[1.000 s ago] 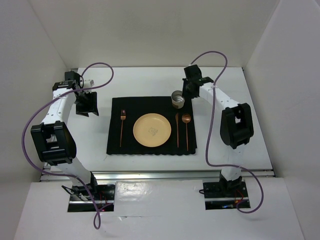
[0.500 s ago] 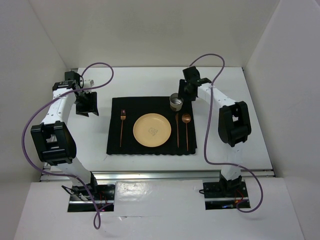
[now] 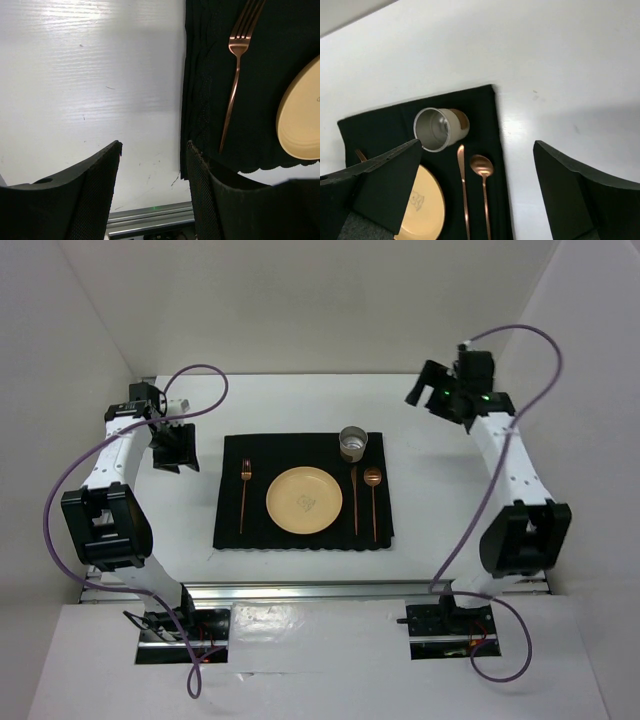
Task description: Set the dinner table for one person
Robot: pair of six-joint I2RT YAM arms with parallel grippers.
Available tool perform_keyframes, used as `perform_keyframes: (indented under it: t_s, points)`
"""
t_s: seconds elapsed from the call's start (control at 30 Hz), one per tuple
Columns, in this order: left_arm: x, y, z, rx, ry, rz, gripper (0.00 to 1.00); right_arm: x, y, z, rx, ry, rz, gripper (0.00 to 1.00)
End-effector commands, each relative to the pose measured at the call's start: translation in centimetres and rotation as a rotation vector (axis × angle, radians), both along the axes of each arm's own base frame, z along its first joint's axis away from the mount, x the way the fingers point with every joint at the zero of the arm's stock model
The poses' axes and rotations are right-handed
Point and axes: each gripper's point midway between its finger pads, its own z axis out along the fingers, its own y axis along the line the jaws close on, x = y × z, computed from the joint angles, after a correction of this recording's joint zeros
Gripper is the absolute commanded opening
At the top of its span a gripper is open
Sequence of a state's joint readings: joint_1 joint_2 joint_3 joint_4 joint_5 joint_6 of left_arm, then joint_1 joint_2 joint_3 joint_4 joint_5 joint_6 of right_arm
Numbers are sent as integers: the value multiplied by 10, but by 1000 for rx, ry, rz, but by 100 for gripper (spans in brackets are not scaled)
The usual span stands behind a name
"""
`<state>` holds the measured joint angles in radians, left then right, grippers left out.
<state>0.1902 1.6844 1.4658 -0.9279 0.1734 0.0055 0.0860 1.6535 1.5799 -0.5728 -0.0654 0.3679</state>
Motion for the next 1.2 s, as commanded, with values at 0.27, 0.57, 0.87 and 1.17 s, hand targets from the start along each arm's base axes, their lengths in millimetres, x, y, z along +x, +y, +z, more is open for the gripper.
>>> perform_keyframes:
  t_s: [0.27, 0.57, 0.87, 1.17]
  points:
    - [-16, -6, 5, -31, 68, -63, 60, -148, -105, -82, -86, 394, -449, 100]
    - [-19, 66, 61, 403, -173, 99, 61, -185, -124, -18, -130, 122, -550, 100]
    - [-24, 48, 65, 343, -179, 66, 61, -184, -109, -20, -89, 132, -472, 100]
    - [-21, 35, 65, 310, -189, 39, 61, -201, -108, -31, -112, 180, -450, 100]
